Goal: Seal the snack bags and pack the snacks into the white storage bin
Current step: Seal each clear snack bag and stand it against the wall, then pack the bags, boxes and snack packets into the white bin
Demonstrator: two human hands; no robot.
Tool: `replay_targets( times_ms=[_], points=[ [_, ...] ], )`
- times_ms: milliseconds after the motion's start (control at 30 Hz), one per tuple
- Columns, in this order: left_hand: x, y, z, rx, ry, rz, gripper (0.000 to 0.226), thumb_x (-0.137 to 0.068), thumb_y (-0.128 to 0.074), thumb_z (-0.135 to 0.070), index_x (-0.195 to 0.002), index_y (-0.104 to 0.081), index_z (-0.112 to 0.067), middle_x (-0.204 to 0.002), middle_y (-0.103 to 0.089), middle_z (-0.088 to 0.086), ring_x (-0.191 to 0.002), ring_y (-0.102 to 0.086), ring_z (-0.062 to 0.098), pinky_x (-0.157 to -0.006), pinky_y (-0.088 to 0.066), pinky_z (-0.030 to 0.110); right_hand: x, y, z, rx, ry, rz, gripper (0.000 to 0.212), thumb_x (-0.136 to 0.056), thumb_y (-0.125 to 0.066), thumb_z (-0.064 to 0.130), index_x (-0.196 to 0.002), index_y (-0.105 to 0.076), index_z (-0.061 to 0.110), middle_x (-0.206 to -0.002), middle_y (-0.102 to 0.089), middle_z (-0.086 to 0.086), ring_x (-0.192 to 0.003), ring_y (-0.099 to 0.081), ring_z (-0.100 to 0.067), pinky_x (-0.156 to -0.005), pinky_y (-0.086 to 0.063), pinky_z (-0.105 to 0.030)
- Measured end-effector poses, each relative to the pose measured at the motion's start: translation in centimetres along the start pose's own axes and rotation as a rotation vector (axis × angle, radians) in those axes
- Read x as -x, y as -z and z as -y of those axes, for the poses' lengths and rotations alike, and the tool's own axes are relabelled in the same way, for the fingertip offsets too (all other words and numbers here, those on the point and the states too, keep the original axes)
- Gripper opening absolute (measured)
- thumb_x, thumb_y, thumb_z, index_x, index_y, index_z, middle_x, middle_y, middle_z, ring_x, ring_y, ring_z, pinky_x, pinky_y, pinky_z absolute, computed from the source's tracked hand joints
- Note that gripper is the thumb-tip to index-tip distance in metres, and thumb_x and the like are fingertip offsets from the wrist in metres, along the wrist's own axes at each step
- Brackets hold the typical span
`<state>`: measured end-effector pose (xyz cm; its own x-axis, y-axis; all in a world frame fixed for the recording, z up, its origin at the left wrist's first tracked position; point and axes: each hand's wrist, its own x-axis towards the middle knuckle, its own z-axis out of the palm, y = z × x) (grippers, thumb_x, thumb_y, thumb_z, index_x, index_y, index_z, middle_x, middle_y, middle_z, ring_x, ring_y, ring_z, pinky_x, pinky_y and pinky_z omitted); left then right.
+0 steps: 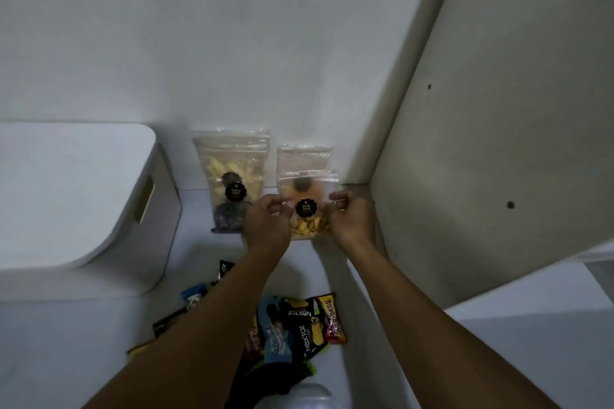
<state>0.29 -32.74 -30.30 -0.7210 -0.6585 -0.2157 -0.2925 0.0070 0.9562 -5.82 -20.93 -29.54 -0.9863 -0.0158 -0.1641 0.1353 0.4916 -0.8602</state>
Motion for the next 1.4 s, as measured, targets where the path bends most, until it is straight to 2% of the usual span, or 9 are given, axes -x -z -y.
replay_targets(
  times_ms=[200,400,667,733,800,933,1133,1300,1400],
  points=[
    [-2.2,-1.9,0.2,-0.024,-0.017,-0.11,0.011,-0.092,-0.064,-0.008,-0.1,-0.07,-0.011,-0.09,-0.07,0.005,-0.09,-0.068,0.024,-0.083,-0.059,0.042,-2.2,-1.2,-0.3,0.019,0.006,-0.012,0.02,-0.089,-0.06,0.007,-0.086,-0.065,0.026,-0.095,-0.072,-0.001,-0.091,-0.066,-0.018,-0.086,-0.057,-0.035],
    [-2.9,-2.3,0.4,0.015,-0.01,-0.235,0.017,-0.087,-0.067,-0.005,-0.097,-0.062,-0.018,-0.096,-0.069,0.004,-0.093,-0.067,0.02,-0.081,-0.057,0.033,-2.4,-1.6,0.0,0.046,0.025,-0.02,0.024,-0.089,-0.052,0.002,-0.103,-0.066,0.015,-0.082,-0.065,-0.001,-0.09,-0.067,-0.023,-0.082,-0.056,-0.034],
    [-2.3,-2.0,0.8,0.018,-0.024,-0.217,0.021,-0.089,-0.063,0.001,-0.101,-0.063,-0.016,-0.1,-0.067,0.002,-0.096,-0.065,0.017,-0.073,-0.052,0.019,-1.9,-0.9,0.5,0.072,0.03,-0.011,0.032,-0.09,-0.051,0.001,-0.117,-0.064,0.013,-0.083,-0.058,0.003,-0.09,-0.06,-0.018,-0.083,-0.051,-0.028],
    [-2.2,-1.7,0.6,0.014,-0.02,-0.209,0.021,-0.089,-0.062,0.002,-0.103,-0.063,-0.014,-0.102,-0.068,0.004,-0.099,-0.066,0.02,-0.078,-0.053,0.025,-1.6,-0.7,0.7,0.059,0.032,0.004,0.033,-0.09,-0.055,0.003,-0.121,-0.063,0.013,-0.092,-0.064,0.001,-0.099,-0.064,-0.021,-0.087,-0.053,-0.03],
    [-1.7,-1.4,0.2,-0.023,-0.023,-0.196,0.022,-0.09,-0.063,0.0,-0.107,-0.063,-0.013,-0.107,-0.068,0.007,-0.102,-0.064,0.02,-0.081,-0.05,0.027,-1.3,-0.6,1.0,0.061,0.045,0.019,0.037,-0.091,-0.06,0.009,-0.127,-0.058,0.014,-0.114,-0.067,-0.005,-0.109,-0.063,-0.023,-0.092,-0.053,-0.032],
    [0.2,0.0,-0.8,-0.275,-0.187,-0.129,0.024,-0.093,-0.063,-0.014,-0.117,-0.059,-0.016,-0.115,-0.065,0.005,-0.106,-0.062,0.021,-0.088,-0.054,0.038,-0.1,0.6,2.4,0.176,0.104,0.017,0.047,-0.093,-0.059,0.016,-0.138,-0.047,0.017,-0.135,-0.056,-0.008,-0.119,-0.057,-0.025,-0.092,-0.051,-0.032],
    [4.1,5.7,-6.2,-0.502,-0.404,-0.081,0.037,-0.096,-0.055,-0.039,-0.13,-0.054,-0.023,-0.119,-0.066,0.003,-0.103,-0.065,0.022,-0.086,-0.052,0.034,3.6,2.9,7.9,0.391,0.252,0.054,0.052,-0.097,-0.054,0.033,-0.145,-0.04,0.018,-0.143,-0.048,-0.008,-0.129,-0.049,-0.029,-0.098,-0.045,-0.039],
    [5.6,14.3,-12.0,-0.7,-0.473,-0.142,0.045,-0.1,-0.045,-0.043,-0.139,-0.051,-0.023,-0.141,-0.056,0.001,-0.13,-0.049,0.022,-0.105,-0.04,0.036,7.9,2.1,14.0,0.469,0.368,0.168,0.058,-0.099,-0.049,0.041,-0.148,-0.035,0.013,-0.145,-0.048,-0.012,-0.133,-0.046,-0.031,-0.103,-0.044,-0.04],
    [5.7,20.1,-13.6,-0.758,-0.5,-0.182,0.047,-0.1,-0.044,-0.046,-0.14,-0.051,-0.021,-0.144,-0.054,0.001,-0.134,-0.045,0.023,-0.108,-0.037,0.036,10.5,0.5,17.5,0.494,0.41,0.191,0.055,-0.099,-0.048,0.044,-0.144,-0.039,0.013,-0.139,-0.05,-0.014,-0.129,-0.048,-0.033,-0.1,-0.045,-0.042]
  ],
)
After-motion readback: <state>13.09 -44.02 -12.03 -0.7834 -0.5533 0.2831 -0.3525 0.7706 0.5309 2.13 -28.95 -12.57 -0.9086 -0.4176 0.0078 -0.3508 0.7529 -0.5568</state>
